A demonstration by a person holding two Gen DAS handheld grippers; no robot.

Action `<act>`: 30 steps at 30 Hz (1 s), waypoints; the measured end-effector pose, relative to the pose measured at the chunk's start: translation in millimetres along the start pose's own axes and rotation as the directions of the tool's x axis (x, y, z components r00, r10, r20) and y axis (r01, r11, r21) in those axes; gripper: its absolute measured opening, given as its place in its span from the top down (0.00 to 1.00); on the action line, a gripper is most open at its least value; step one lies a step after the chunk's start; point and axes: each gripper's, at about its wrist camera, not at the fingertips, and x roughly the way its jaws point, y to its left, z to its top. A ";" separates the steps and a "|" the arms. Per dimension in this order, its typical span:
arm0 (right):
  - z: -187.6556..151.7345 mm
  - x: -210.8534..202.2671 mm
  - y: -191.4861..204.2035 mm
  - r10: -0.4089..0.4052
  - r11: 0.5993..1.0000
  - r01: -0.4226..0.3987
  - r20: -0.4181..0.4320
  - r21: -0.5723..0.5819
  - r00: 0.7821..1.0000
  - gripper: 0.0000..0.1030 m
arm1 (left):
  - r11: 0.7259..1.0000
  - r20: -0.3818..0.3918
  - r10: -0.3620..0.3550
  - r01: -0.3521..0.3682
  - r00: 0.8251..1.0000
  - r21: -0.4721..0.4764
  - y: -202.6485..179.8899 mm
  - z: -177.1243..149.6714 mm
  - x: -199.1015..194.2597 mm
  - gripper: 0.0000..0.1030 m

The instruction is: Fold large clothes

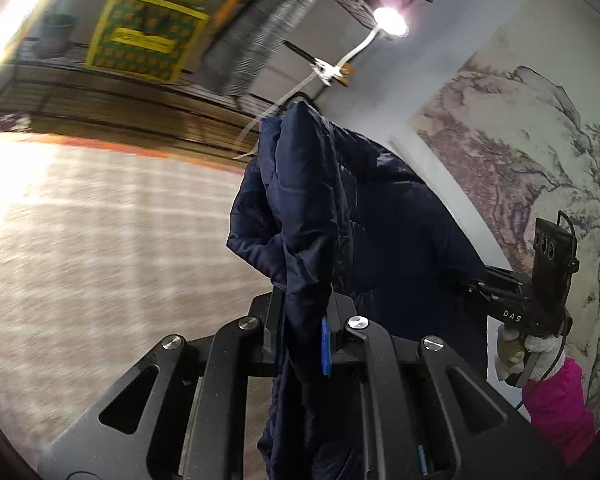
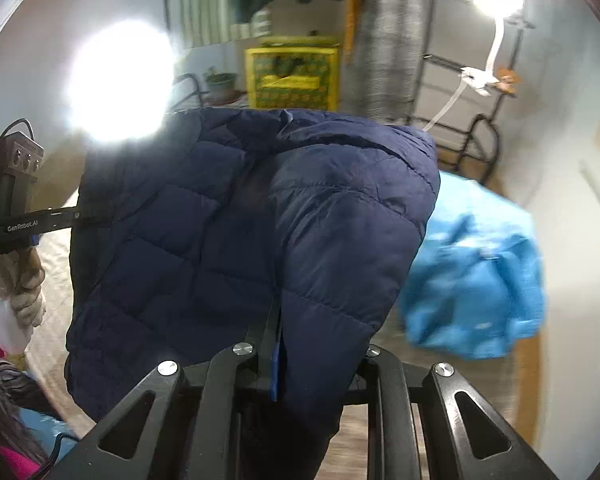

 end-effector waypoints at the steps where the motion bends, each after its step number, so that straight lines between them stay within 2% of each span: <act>1: 2.2 -3.5 -13.4 -0.020 1.000 0.020 0.005 0.004 1.000 0.83 | 1.000 -0.001 -0.011 0.011 1.000 0.006 -9.1 5.2 10.2 0.90; 7: 27.1 -20.1 -94.6 -0.128 0.991 0.127 0.043 0.036 0.991 0.83 | 0.995 0.028 -0.075 0.073 0.997 0.062 -72.6 43.6 81.5 0.90; 12: 55.4 -23.4 -150.3 -0.209 0.977 0.203 0.091 0.061 0.974 0.84 | 0.992 0.041 -0.104 0.101 0.994 0.076 -103.7 76.0 139.1 0.90; 17: 82.7 -2.5 -200.7 -0.286 0.957 0.279 0.118 0.077 0.951 0.84 | 0.989 0.066 -0.113 0.106 0.991 0.107 -125.0 108.3 196.2 0.90; 21: 91.1 31.8 -227.0 -0.349 0.937 0.344 0.118 0.055 0.930 0.84 | 0.988 0.059 -0.096 0.088 0.994 0.129 -121.0 113.1 233.2 0.90; 25: 91.0 77.7 -241.8 -0.365 0.931 0.363 0.057 0.038 0.929 0.83 | 0.995 0.033 -0.054 0.051 0.998 0.086 -96.1 106.5 269.9 0.90; 27: 90.1 97.4 -246.1 -0.363 0.932 0.363 0.026 0.023 0.931 0.78 | 0.998 0.013 -0.025 0.024 1.000 0.060 -83.3 101.2 285.0 0.90; 28: 86.9 110.3 -249.1 -0.388 0.922 0.388 -0.002 0.014 0.922 0.75 | 0.998 0.007 -0.007 0.006 1.000 0.057 -78.4 99.3 290.4 0.90; 30: 85.0 126.6 -256.8 -0.455 0.890 0.455 -0.035 -0.018 0.890 0.57 | 0.999 0.001 0.016 -0.016 1.000 0.043 -67.7 94.2 296.2 0.90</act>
